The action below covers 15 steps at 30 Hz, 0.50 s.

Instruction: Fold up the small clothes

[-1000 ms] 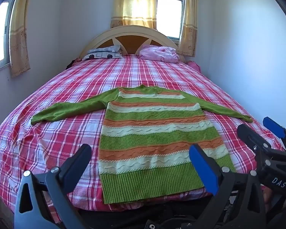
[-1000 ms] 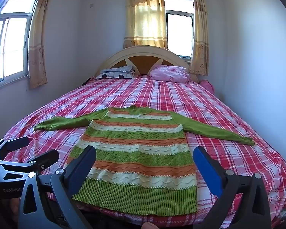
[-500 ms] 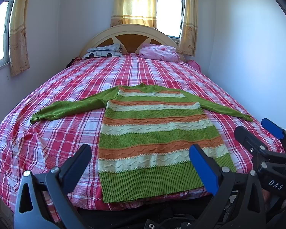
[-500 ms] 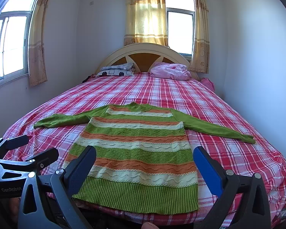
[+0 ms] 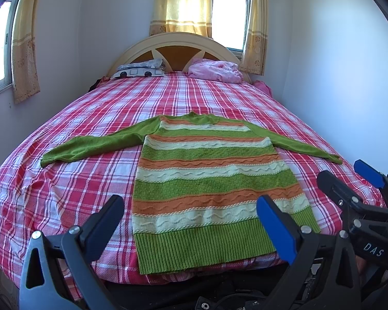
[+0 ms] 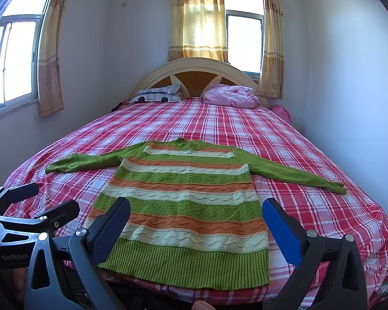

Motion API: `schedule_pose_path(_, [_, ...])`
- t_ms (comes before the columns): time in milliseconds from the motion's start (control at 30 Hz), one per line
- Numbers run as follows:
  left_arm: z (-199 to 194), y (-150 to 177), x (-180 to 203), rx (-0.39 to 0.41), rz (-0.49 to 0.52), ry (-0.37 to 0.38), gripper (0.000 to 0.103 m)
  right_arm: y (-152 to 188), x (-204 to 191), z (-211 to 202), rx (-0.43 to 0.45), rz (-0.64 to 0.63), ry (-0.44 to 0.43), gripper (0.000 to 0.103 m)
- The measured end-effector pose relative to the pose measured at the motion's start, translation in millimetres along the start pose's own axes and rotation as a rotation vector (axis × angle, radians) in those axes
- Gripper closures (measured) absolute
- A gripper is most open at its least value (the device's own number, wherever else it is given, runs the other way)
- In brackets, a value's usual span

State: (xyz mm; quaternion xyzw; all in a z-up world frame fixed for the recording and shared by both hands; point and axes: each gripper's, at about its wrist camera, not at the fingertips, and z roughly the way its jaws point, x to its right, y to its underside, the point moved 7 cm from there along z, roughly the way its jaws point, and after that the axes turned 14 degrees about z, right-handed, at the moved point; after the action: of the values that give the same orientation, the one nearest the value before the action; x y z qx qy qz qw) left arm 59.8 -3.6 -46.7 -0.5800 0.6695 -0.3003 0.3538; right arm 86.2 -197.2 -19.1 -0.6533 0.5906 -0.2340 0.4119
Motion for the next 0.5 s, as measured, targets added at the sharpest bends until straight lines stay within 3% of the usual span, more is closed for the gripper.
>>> schedule_pose_path(500, [1.7,1.8,-5.3,0.002,-0.007,0.001,0.0,-0.1,2.2,0.9,0.002,0.005,0.002,0.001])
